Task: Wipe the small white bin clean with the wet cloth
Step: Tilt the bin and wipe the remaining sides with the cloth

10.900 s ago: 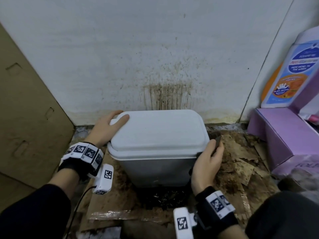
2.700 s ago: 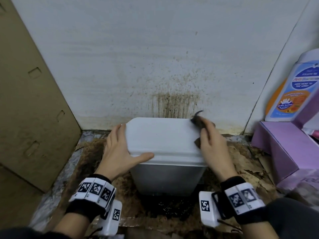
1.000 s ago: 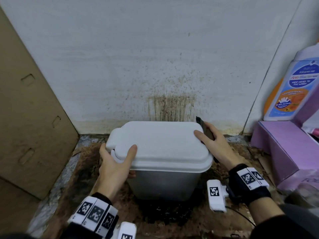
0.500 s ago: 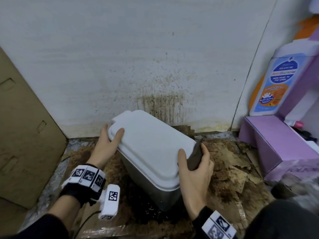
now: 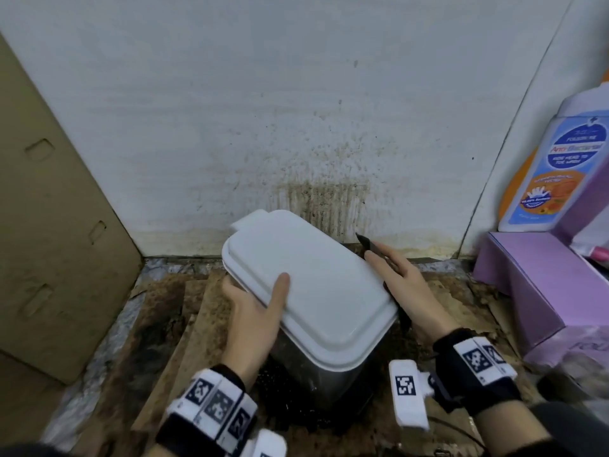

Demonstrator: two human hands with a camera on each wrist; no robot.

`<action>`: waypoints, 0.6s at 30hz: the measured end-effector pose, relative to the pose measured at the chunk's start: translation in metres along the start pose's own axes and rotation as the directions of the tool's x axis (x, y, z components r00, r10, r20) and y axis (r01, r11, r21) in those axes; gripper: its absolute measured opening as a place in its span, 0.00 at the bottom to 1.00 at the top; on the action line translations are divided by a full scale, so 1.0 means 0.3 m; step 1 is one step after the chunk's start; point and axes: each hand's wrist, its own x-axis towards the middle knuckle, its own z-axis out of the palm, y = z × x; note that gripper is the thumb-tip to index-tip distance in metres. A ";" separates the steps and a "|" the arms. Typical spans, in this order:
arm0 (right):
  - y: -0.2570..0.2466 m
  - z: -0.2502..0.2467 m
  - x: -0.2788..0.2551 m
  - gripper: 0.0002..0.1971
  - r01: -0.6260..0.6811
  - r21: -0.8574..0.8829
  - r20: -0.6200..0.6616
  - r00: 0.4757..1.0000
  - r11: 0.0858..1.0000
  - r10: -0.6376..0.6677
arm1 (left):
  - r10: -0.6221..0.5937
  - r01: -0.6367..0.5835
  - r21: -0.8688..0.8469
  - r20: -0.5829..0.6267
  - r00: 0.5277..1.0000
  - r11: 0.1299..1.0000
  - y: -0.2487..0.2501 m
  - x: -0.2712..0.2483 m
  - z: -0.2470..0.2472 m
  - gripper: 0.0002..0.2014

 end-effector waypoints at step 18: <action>-0.035 0.023 -0.008 0.19 0.011 -0.136 0.112 0.994 0.991 0.004 | 0.134 -0.120 -0.167 0.074 0.988 0.979 -0.071 -0.034 0.018 0.43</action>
